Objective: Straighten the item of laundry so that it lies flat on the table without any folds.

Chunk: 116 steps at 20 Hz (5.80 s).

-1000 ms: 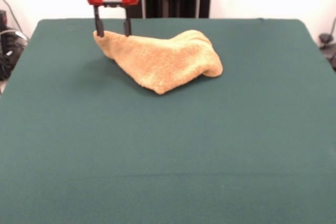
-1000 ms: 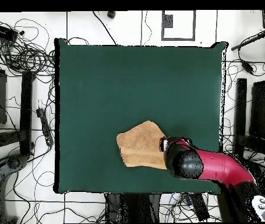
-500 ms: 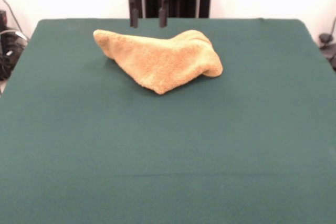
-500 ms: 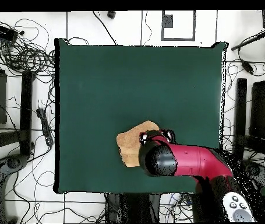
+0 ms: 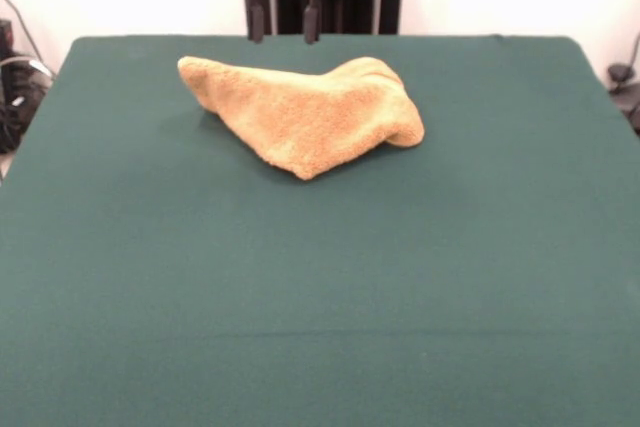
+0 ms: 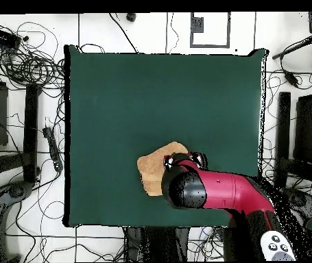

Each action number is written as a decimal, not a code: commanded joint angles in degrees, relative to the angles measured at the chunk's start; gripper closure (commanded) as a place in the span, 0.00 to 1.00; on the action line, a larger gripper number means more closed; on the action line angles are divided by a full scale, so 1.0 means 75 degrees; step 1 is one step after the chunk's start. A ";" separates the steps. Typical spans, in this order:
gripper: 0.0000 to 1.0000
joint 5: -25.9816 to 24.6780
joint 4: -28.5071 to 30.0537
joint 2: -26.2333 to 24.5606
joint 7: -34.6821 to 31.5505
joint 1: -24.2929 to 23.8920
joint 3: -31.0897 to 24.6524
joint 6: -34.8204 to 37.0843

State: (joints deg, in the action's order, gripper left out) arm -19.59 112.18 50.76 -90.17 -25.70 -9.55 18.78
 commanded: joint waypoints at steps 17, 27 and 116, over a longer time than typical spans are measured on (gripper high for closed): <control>0.00 0.0695 0.0384 0.0273 -0.0802 0.0048 -0.0016 0.1178; 0.00 0.0676 0.0415 0.0213 -0.0839 0.0039 0.0010 0.1048; 0.00 0.0308 0.0352 -0.1871 -0.1003 0.0149 0.0557 -0.0344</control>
State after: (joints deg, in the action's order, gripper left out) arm -16.83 112.87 36.52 -90.17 -27.14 -3.74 16.30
